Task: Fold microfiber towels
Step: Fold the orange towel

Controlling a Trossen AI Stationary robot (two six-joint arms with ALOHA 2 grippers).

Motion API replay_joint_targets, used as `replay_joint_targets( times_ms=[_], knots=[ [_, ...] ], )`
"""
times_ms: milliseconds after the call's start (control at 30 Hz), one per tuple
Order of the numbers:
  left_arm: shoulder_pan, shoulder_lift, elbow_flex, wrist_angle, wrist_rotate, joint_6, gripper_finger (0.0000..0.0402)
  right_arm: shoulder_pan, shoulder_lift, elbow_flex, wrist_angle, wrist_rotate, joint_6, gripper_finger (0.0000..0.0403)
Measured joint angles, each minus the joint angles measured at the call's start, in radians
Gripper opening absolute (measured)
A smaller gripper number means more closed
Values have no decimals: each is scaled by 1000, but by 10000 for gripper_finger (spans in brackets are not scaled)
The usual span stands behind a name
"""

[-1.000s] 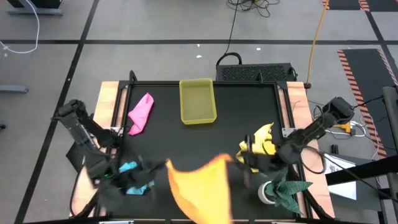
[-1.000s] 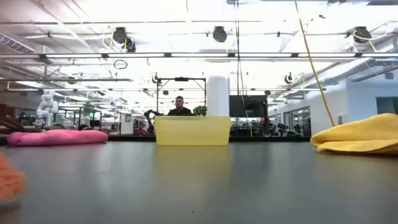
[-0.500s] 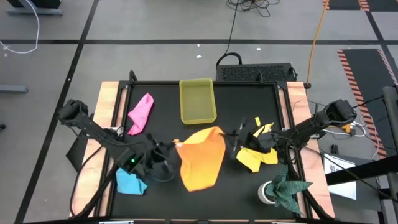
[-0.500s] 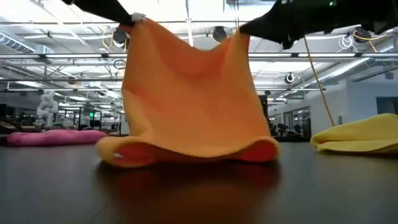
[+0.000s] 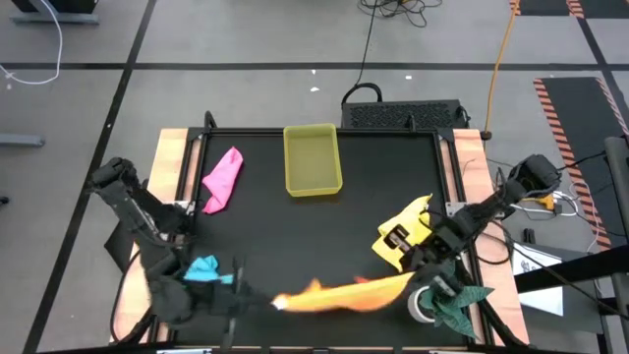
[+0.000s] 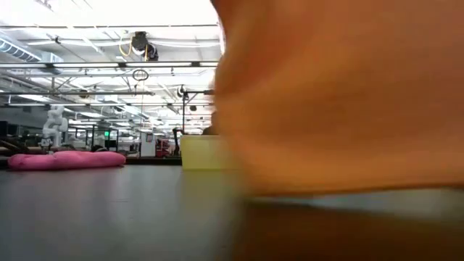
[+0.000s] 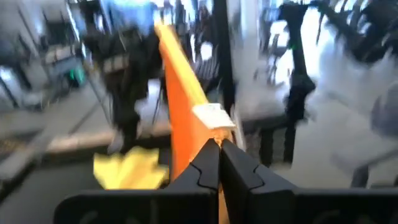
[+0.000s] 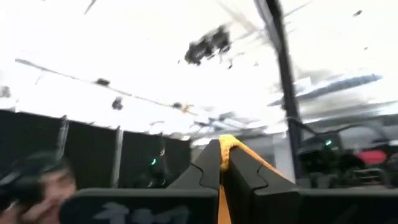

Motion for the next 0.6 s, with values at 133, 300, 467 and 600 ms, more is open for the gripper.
replay_joint_targets(
  times_ms=[133,300,467,600],
  knots=[
    [1,0,15,-35,-239,65,4,35,-1,61,-145,259,-183,0],
    [86,0,16,-322,-439,-90,4,-12,-5,66,-384,641,-402,0],
    [212,5,-5,-676,-348,-443,3,-112,5,54,-654,915,-430,0],
    [289,27,-76,-788,-310,-559,5,-212,6,13,-798,854,-242,0]
  ],
)
